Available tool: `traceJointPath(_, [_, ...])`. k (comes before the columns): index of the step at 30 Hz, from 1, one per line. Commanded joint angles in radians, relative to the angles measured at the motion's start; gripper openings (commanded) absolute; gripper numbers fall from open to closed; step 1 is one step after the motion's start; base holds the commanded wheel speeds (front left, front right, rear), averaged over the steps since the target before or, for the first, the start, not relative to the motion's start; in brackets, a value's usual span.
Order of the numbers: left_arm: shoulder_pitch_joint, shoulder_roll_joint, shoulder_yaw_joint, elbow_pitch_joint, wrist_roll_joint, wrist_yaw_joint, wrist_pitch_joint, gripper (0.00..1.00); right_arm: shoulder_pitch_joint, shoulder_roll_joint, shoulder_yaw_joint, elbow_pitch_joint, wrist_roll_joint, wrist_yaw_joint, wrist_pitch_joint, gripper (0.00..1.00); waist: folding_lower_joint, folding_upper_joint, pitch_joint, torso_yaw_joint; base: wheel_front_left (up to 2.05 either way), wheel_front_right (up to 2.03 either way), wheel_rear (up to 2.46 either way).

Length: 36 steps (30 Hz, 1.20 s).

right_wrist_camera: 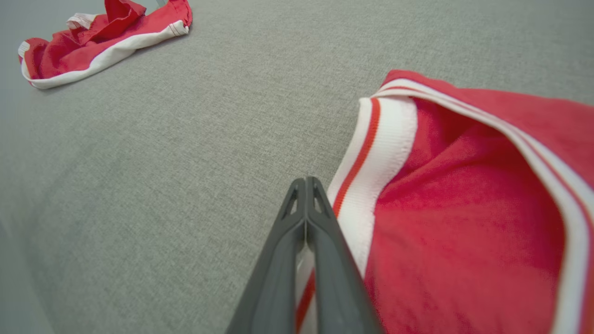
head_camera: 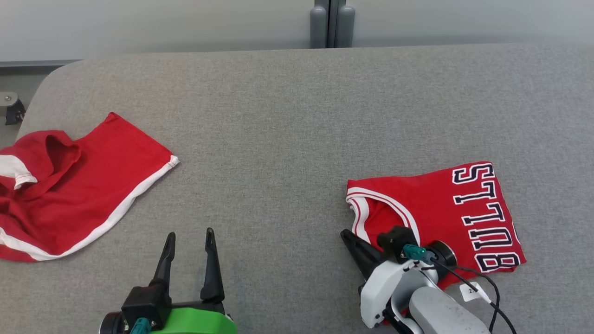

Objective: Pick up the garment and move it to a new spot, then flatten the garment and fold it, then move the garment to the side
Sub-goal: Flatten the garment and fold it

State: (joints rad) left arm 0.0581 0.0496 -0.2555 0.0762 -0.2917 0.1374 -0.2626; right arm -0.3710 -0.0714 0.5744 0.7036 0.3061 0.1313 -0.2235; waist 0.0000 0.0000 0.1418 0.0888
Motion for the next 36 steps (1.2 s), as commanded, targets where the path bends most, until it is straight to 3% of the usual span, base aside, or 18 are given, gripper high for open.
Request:
traceJointPath(1, [-0.011,0.002,0.007,0.002,-0.003,0.004,-0.003,1.00,-0.013,0.003,0.017,0.008,0.014,-0.001,-0.008,0.00,0.0000,0.0000,-0.013,0.004,0.00,0.00,0.00])
traceJointPath(8, [0.017,0.002,0.039,-0.001,0.006,0.005,-0.003,1.00,-0.024,-0.009,0.015,-0.040,0.042,-0.001,-0.036,0.00,0.0000,0.0000,-0.067,-0.023,0.00,0.00,0.00])
traceJointPath(13, [0.043,0.002,0.059,-0.006,0.020,0.000,-0.003,1.00,0.036,-0.074,-0.110,-0.153,0.013,-0.001,-0.042,0.00,0.0000,0.0000,-0.111,-0.051,0.00,0.00,0.00])
traceJointPath(14, [0.049,0.002,0.061,-0.008,0.025,-0.003,-0.003,1.00,0.049,-0.085,-0.141,-0.183,0.006,-0.001,-0.042,0.15,0.0000,0.0000,-0.117,-0.055,0.00,0.00,0.00])
traceJointPath(16, [0.064,0.002,0.067,-0.009,0.033,-0.005,-0.003,1.00,0.097,-0.106,-0.216,-0.247,-0.012,-0.001,-0.042,0.56,0.0000,0.0000,-0.133,-0.064,0.00,0.00,0.00])
traceJointPath(17, [0.071,0.002,0.070,-0.010,0.037,-0.007,-0.003,1.00,0.128,-0.117,-0.258,-0.282,-0.023,-0.001,-0.042,1.00,0.0000,0.0000,-0.141,-0.069,0.00,0.00,0.00])
traceJointPath(24, [0.109,0.002,0.093,-0.014,0.066,-0.014,-0.003,1.00,0.302,-0.157,-0.436,-0.429,-0.067,-0.001,-0.042,1.00,0.0000,0.0000,-0.169,-0.081,0.00,0.00,0.00])
traceJointPath(36, [0.181,0.002,0.142,-0.005,0.090,-0.023,-0.003,1.00,0.452,-0.146,-0.522,-0.473,-0.052,-0.001,-0.042,1.00,0.0000,0.0000,-0.184,-0.079,0.00,0.00,0.00])
